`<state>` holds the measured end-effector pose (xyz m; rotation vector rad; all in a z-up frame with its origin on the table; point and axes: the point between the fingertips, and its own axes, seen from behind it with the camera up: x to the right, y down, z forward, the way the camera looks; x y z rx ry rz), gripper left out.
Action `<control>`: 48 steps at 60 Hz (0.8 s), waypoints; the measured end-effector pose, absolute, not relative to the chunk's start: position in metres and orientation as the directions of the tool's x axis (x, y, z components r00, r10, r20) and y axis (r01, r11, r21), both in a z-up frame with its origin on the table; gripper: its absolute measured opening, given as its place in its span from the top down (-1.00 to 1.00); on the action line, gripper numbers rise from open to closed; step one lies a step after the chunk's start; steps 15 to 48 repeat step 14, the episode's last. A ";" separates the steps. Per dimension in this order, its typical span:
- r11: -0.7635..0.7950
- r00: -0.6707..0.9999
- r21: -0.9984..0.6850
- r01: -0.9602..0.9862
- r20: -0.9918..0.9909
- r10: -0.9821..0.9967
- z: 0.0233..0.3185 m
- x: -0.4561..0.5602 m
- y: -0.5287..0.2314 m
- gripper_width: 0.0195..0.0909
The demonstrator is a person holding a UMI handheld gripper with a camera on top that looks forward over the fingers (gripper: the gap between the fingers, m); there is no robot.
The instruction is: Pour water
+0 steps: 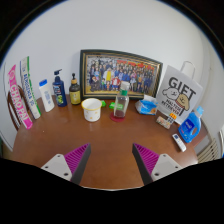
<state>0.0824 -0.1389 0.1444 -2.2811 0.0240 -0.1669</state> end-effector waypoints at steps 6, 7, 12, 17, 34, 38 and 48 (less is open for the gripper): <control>-0.640 0.990 -0.767 0.043 0.118 -0.075 0.150 0.081 -0.138 -0.85; -0.640 0.990 -0.767 0.044 0.118 -0.073 0.150 0.081 -0.139 -0.84; -0.638 0.991 -0.769 0.042 0.114 -0.072 0.151 0.077 -0.141 -0.84; -0.639 0.991 -0.768 0.039 0.110 -0.072 0.151 0.078 -0.141 -0.84; -0.639 0.991 -0.768 0.039 0.110 -0.072 0.151 0.078 -0.141 -0.84; -0.639 0.991 -0.768 0.039 0.110 -0.072 0.151 0.078 -0.141 -0.84; -0.639 0.991 -0.768 0.039 0.110 -0.072 0.151 0.078 -0.141 -0.84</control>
